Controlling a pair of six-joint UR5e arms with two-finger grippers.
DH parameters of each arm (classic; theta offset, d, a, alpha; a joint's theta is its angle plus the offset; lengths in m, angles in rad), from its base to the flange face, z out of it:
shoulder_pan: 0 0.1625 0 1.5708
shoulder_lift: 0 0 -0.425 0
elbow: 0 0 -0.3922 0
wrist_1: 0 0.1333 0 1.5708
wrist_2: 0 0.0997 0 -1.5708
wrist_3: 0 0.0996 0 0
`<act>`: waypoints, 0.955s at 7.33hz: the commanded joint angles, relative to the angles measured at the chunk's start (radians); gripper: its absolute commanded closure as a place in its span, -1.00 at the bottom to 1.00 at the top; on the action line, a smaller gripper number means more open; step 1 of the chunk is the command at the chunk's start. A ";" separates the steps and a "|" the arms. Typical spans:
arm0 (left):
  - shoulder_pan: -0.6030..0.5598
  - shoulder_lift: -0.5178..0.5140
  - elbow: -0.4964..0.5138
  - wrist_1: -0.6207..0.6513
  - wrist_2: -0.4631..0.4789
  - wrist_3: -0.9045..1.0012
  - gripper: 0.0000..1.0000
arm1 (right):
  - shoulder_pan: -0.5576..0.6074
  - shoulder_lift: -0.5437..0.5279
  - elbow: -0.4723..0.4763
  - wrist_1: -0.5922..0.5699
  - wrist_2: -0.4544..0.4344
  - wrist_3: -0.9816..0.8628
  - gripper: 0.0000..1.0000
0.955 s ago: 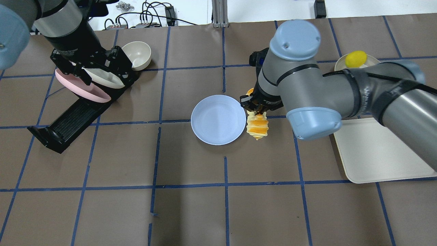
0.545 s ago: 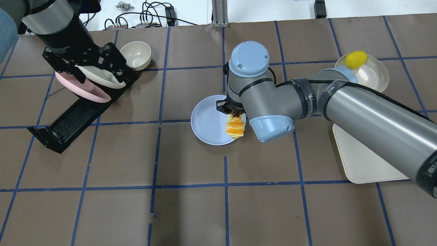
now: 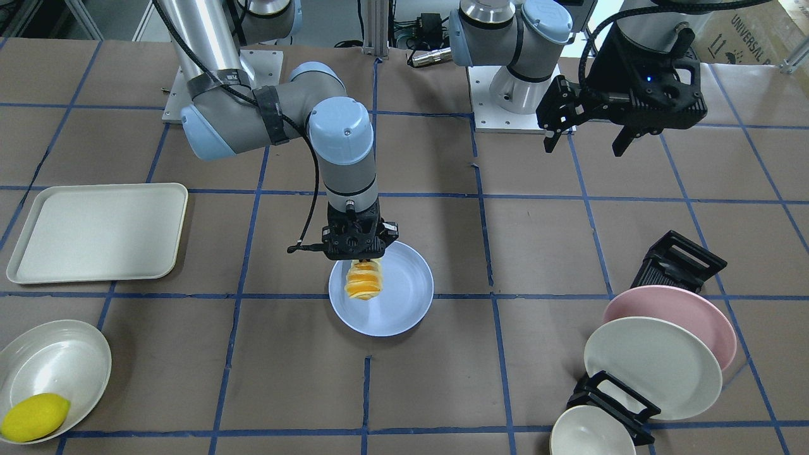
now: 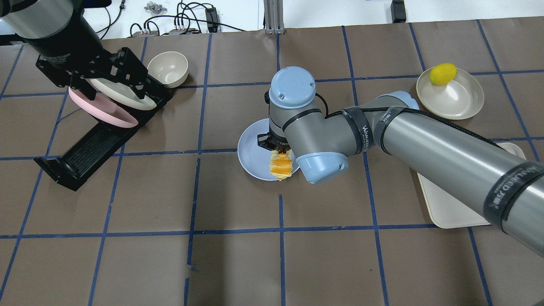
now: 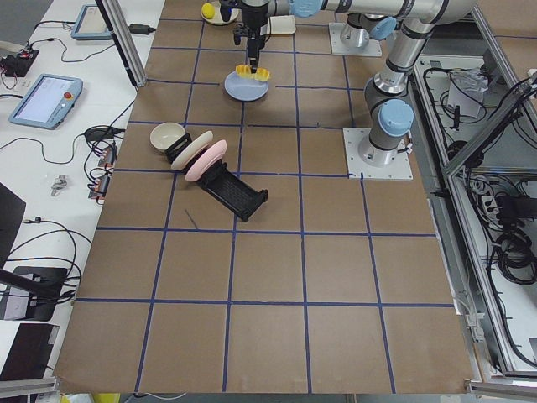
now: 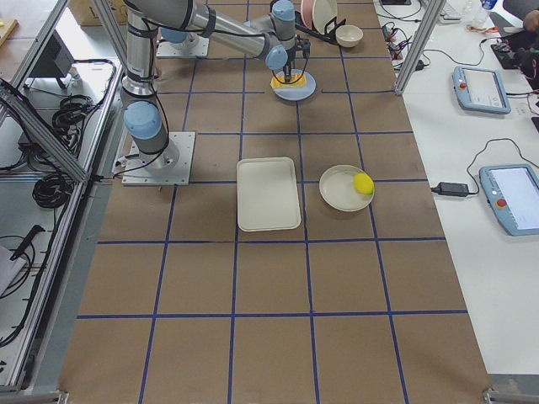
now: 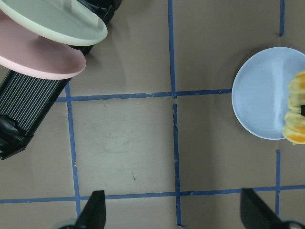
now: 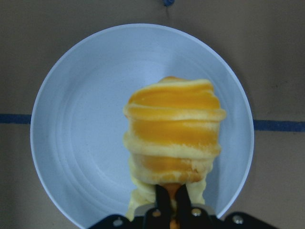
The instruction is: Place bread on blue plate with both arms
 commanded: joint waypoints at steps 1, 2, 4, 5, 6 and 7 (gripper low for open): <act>0.002 -0.005 -0.006 0.003 -0.001 0.000 -1.00 | 0.006 0.017 0.000 -0.003 0.035 0.012 -0.27; 0.000 -0.017 -0.005 0.004 -0.002 0.000 -1.00 | 0.007 0.033 0.002 -0.085 0.026 0.054 -0.99; 0.000 -0.025 -0.002 0.003 -0.001 0.000 -1.00 | 0.023 0.047 0.002 -0.104 0.019 0.056 -1.00; -0.001 -0.025 0.000 0.003 -0.002 0.000 -1.00 | 0.024 0.041 0.000 -0.107 -0.003 0.047 -1.00; -0.002 -0.025 -0.002 0.004 -0.001 0.000 -1.00 | 0.026 0.038 -0.003 -0.112 -0.073 0.045 -1.00; -0.002 -0.025 -0.002 0.004 -0.002 0.000 -1.00 | 0.024 0.032 -0.033 -0.115 -0.098 0.042 -1.00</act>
